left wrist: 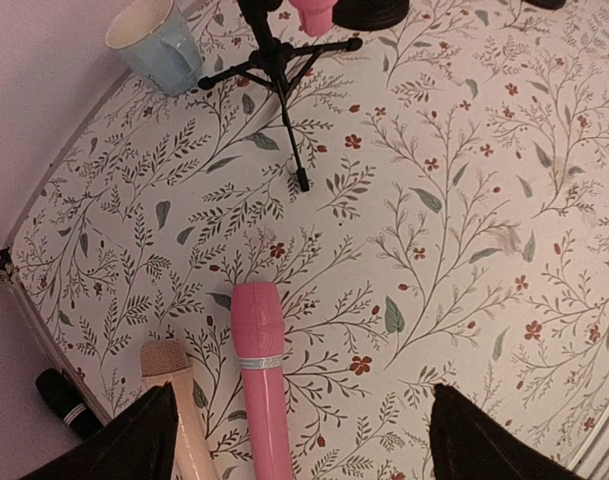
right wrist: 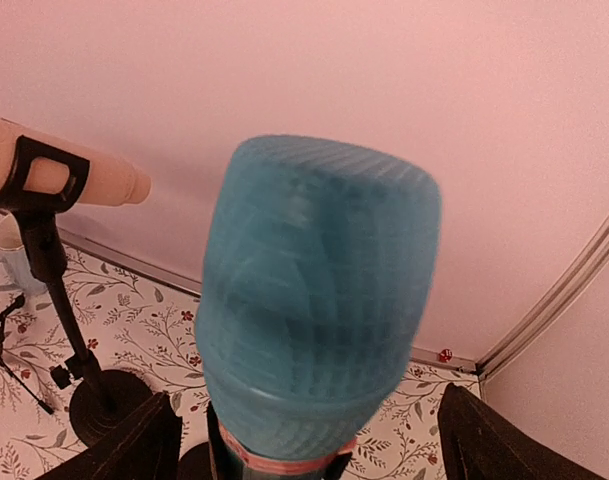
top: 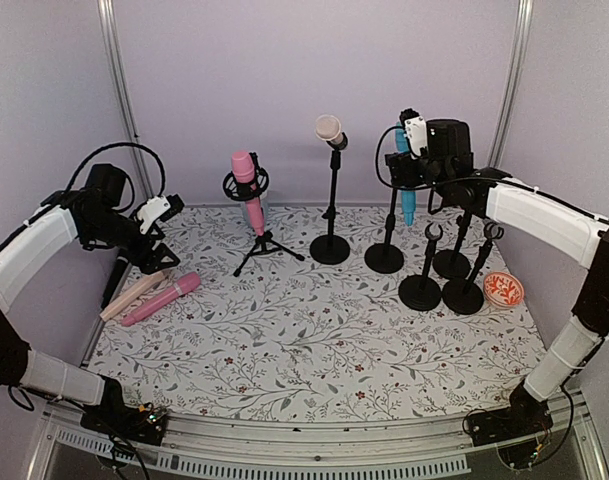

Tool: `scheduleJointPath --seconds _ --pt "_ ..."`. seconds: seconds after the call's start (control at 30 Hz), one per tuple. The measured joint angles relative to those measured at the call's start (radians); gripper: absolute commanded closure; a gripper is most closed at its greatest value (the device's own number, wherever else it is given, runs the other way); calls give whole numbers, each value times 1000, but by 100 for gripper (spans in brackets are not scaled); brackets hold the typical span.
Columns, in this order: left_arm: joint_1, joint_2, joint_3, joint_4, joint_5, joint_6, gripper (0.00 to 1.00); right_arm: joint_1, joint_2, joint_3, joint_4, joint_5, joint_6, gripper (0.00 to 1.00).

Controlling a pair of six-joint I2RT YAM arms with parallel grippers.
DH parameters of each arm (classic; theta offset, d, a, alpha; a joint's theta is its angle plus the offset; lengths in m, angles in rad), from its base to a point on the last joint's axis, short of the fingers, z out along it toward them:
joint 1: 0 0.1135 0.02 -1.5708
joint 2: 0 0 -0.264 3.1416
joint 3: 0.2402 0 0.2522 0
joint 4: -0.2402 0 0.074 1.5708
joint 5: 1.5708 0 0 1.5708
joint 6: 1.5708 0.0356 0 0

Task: Remove the microphone from the stand
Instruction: Pick up the microphone stand with the microphone from the center of the board.

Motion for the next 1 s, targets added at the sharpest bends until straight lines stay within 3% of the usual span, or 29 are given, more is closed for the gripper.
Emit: scheduleJointPath --seconds 0.33,0.83,1.0 --pt "0 -18 0 -3 0 0 11 -28 113 60 0 -47 -43 30" --pt "-2 -24 0 -19 0 0 11 -37 109 72 33 -181 14 85" --pt "-3 -31 0 -24 5 0 12 -20 84 54 26 -194 42 92"
